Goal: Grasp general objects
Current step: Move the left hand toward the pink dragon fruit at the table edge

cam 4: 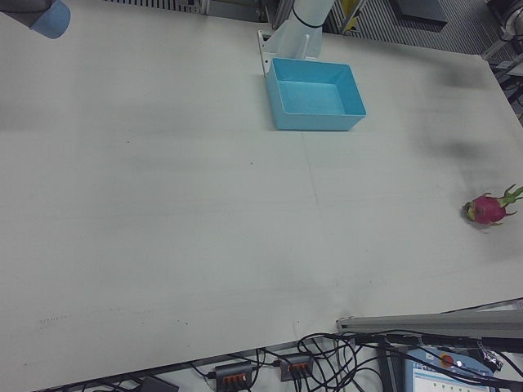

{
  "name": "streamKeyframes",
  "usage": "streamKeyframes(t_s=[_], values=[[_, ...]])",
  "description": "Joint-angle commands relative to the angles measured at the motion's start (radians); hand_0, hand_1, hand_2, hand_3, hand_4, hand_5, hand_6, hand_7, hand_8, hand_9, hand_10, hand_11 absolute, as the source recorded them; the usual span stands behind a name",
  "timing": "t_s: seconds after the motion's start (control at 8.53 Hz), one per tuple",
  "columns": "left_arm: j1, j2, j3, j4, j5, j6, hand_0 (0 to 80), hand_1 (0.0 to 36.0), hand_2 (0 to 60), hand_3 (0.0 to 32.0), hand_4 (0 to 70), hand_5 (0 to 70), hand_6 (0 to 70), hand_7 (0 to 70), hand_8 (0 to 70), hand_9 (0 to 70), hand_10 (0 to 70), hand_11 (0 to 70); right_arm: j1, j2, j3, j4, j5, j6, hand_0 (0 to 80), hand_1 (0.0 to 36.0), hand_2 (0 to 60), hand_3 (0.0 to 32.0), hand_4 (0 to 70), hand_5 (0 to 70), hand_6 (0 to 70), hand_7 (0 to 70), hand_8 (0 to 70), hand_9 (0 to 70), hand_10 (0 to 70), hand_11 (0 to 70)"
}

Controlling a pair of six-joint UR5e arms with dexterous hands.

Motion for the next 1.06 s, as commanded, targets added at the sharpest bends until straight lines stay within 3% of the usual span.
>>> streamKeyframes(t_s=[0.0,0.47,0.94], values=[[0.056,0.002,0.014,0.015,-0.008,-0.002,80.0,33.2,0.0,0.0,0.0,0.0,0.0,0.0,0.0,0.0,0.0,0.0,0.0,0.0,0.0,0.0,0.0,0.0,0.0,0.0,0.0,0.0,0.0,0.0,0.0,0.0,0.0,0.0,0.0,0.0],[0.188,0.002,0.016,0.011,-0.112,-0.005,80.0,32.6,0.0,0.0,0.0,0.0,0.0,0.0,0.0,0.0,0.0,0.0,0.0,0.0,0.0,0.0,0.0,0.0,0.0,0.0,0.0,0.0,0.0,0.0,0.0,0.0,0.0,0.0,0.0,0.0],[0.123,-0.075,-0.041,0.109,-0.106,-0.015,80.0,31.3,0.0,0.0,0.0,0.0,0.0,0.0,0.0,0.0,0.0,0.0,0.0,0.0,0.002,-0.002,0.0,0.0,0.0,0.0,0.0,0.0,0.0,0.0,0.0,0.0,0.0,0.0,0.0,0.0]])
